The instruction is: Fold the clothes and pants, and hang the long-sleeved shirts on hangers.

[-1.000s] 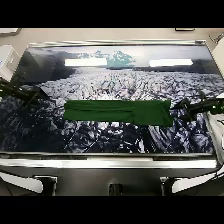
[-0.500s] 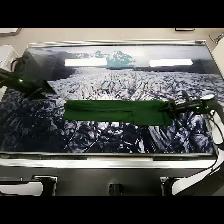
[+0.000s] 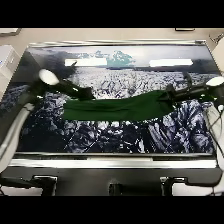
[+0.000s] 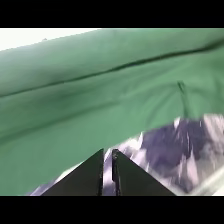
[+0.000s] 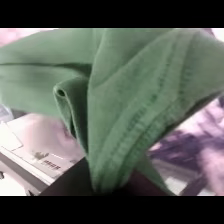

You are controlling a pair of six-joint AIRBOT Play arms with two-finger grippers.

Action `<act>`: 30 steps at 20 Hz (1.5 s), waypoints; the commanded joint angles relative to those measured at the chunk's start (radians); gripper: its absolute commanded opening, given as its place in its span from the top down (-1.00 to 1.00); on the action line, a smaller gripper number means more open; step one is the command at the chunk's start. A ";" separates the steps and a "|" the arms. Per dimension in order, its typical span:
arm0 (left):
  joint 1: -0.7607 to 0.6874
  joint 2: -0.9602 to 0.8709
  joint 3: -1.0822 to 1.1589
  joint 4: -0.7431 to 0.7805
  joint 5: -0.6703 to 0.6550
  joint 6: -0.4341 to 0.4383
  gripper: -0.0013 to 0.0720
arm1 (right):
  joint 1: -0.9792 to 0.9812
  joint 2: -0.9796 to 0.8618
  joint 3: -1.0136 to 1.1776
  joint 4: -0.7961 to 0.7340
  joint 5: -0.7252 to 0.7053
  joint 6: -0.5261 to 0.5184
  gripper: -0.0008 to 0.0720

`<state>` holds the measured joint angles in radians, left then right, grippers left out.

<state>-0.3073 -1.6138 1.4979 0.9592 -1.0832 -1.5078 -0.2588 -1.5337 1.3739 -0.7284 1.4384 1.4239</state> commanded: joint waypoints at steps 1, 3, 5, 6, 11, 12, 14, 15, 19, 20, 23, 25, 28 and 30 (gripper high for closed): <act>-0.177 -0.121 -0.072 -0.068 0.298 -0.151 0.78 | 0.055 0.192 0.002 0.006 0.029 0.101 0.85; -0.241 -0.187 -0.072 -0.190 0.365 -0.150 0.89 | 0.078 0.268 0.002 0.006 0.027 0.158 0.85; -0.297 -0.238 -0.072 -0.297 0.459 -0.157 0.89 | 0.096 0.315 0.002 0.005 0.030 0.201 0.85; -0.328 -0.264 -0.071 -0.401 0.509 -0.171 0.89 | 0.108 0.330 0.002 0.005 0.035 0.224 0.85; -0.516 -0.367 -0.027 -0.732 0.589 -0.169 0.90 | 0.126 0.375 0.002 -0.025 0.086 0.262 0.85; -0.548 -0.370 -0.022 -0.764 0.616 -0.169 0.90 | 0.126 0.383 0.002 -0.057 0.085 0.268 0.85; -0.586 -0.371 -0.016 -0.814 0.678 -0.169 0.90 | 0.126 0.386 0.002 -0.120 0.096 0.283 0.85; -0.584 -0.369 -0.017 -0.811 0.686 -0.167 0.90 | 0.126 0.385 0.002 -0.148 0.094 0.289 0.85; -0.430 -0.328 -0.017 -0.578 0.570 -0.143 0.91 | 0.155 0.348 0.002 -0.109 0.058 0.283 0.85; -0.359 -0.300 -0.017 -0.491 0.516 -0.143 0.91 | 0.184 0.334 0.002 -0.109 0.024 0.282 0.85; -0.135 -0.173 -0.017 -0.217 0.363 -0.143 0.91 | 0.293 0.262 0.002 -0.016 -0.126 0.281 0.85; -0.001 -0.077 -0.017 -0.055 0.246 -0.143 0.91 | 0.372 0.194 0.002 0.080 -0.237 0.262 0.85; 0.166 0.048 -0.017 0.018 0.074 -0.114 0.90 | 0.497 0.051 0.002 0.126 -0.393 0.281 0.85; 0.241 0.123 -0.017 0.018 -0.002 -0.065 0.90 | 0.568 -0.060 0.002 0.177 -0.500 0.294 0.85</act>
<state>-0.1986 -1.5978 1.4803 0.8883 -0.9230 -1.6234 0.2066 -1.4616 1.3750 -0.6353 1.1175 1.7020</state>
